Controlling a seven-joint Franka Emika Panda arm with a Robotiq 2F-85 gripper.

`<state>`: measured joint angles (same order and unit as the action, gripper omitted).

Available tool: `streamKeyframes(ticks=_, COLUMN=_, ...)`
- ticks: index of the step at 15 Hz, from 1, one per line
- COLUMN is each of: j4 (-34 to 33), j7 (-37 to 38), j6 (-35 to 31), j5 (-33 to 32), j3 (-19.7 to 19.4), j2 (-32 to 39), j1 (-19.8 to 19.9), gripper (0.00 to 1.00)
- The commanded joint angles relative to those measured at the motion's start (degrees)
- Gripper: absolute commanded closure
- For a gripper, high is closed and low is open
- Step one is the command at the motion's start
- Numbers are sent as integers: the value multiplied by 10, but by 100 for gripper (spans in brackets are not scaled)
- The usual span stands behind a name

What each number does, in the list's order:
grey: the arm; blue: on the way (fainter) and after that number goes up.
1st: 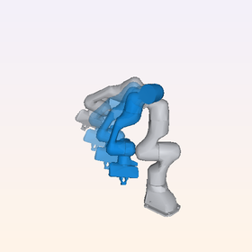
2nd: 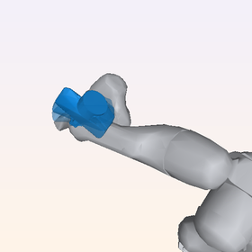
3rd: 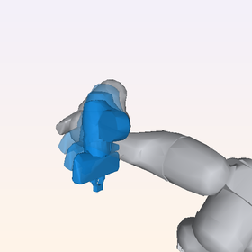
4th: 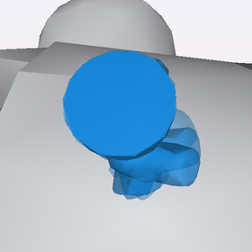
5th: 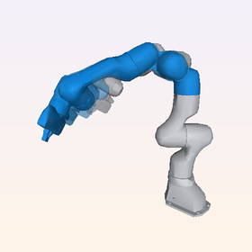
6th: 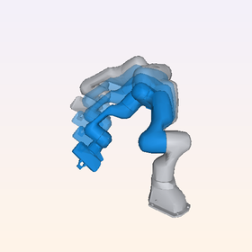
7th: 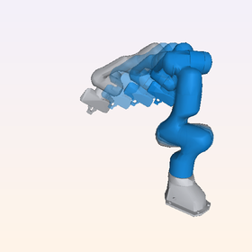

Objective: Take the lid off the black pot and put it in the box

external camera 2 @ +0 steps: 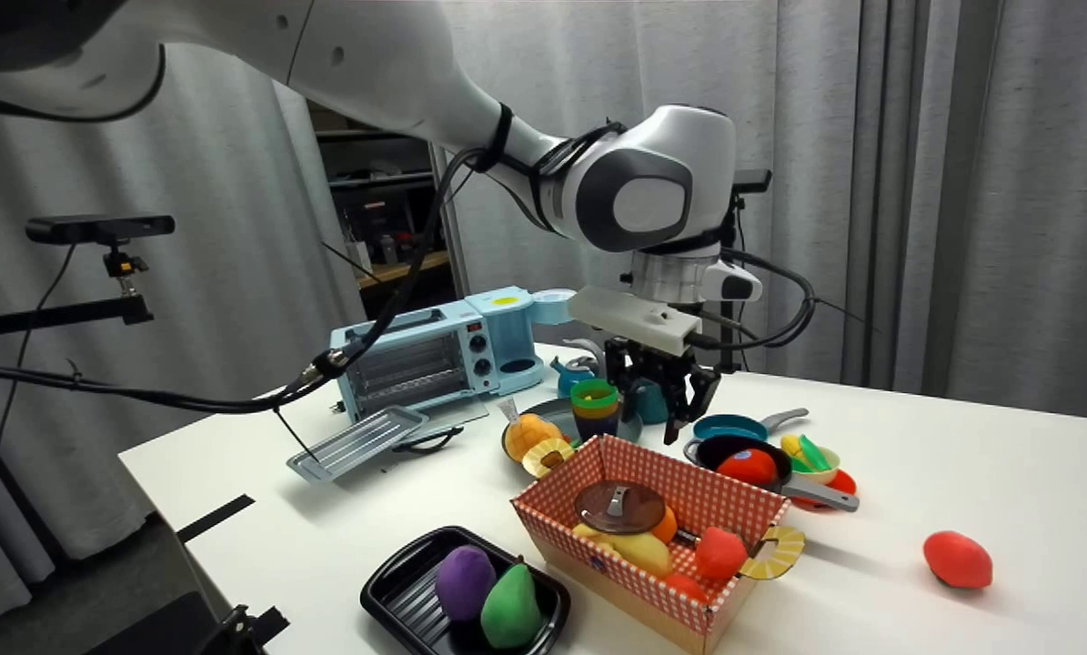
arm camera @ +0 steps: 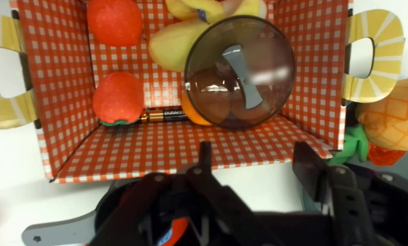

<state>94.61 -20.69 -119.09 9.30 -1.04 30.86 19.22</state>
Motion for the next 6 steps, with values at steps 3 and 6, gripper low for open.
streamKeyframes(ticks=3, j4=37, j7=1, j6=-56, j5=-16, j3=-13, j2=-18, j1=-17, gripper=15)
streamKeyframes(ticks=6, j4=65, j7=9, j6=-84, j5=-24, j3=-15, j2=-33, j1=-30, gripper=0)
